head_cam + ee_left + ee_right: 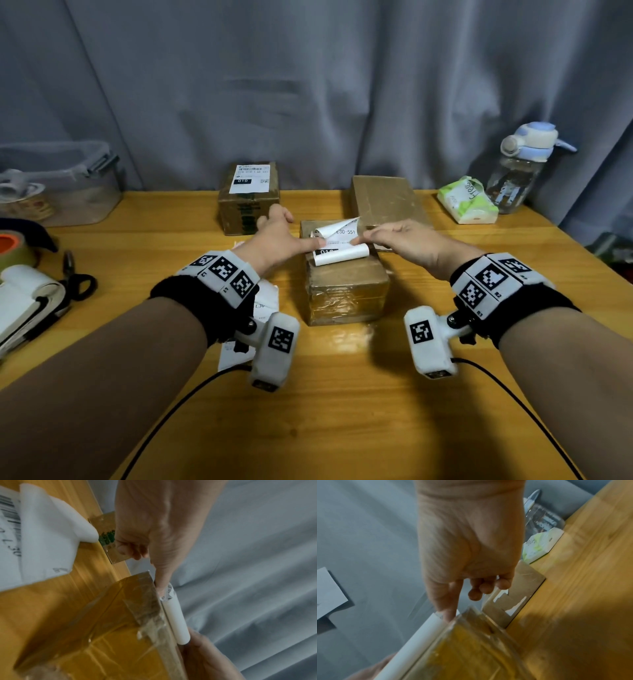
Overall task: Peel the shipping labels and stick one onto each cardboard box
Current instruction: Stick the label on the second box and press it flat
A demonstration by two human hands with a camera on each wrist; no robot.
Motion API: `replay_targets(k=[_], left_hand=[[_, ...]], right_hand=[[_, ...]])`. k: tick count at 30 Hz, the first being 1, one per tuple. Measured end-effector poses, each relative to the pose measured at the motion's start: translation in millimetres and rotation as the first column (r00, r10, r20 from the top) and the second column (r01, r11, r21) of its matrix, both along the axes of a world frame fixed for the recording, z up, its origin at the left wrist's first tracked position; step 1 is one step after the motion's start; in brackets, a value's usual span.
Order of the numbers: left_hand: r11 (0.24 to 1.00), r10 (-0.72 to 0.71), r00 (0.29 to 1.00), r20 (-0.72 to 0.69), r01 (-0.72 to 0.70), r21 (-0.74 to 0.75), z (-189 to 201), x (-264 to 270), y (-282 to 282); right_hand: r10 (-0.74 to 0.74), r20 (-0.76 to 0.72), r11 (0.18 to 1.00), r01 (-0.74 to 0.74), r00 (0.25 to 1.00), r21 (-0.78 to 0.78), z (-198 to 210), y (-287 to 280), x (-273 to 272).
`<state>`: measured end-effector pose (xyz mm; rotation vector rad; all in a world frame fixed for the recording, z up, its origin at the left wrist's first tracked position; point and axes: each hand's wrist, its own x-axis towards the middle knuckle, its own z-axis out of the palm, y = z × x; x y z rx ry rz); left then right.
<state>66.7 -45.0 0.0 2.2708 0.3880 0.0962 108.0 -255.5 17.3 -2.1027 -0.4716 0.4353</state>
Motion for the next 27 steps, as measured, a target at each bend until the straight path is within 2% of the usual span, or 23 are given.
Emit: replay_targets(k=[3, 7, 11, 16, 19, 22, 27], left_hand=[[0.999, -0.024, 0.995, -0.092, 0.021, -0.026, -4, -1, -11], [0.999, -0.019, 0.991, -0.133, 0.014, -0.038, -1, -1, 0], [1.0, 0.003, 0.993, -0.119, -0.004, -0.016, 3, -5, 11], [0.998, -0.043, 0.996, -0.082, 0.046, 0.037, 3, -2, -9], [0.997, -0.058, 0.994, -0.095, 0.063, 0.047, 1, -2, -7], [0.997, -0.045, 0.995, -0.09, 0.051, 0.059, 2, -4, 7], [0.999, -0.04, 0.995, -0.09, 0.037, -0.036, -4, -4, 9]], right_hand=[[0.035, -0.003, 0.995, -0.035, 0.999, -0.096, 0, 6, 0], [-0.009, 0.041, 0.991, 0.015, 0.999, -0.133, 0, -5, 1], [-0.018, 0.028, 0.995, 0.021, 0.999, -0.094, 7, -16, 0], [0.05, 0.093, 0.979, -0.03, 0.994, -0.202, 4, 8, -2], [0.094, 0.072, 0.978, -0.079, 0.993, -0.191, 1, 7, 0], [0.074, 0.043, 0.987, -0.067, 0.996, -0.148, 2, -8, -3], [0.206, -0.004, 0.948, -0.2, 0.979, -0.249, 1, -23, -9]])
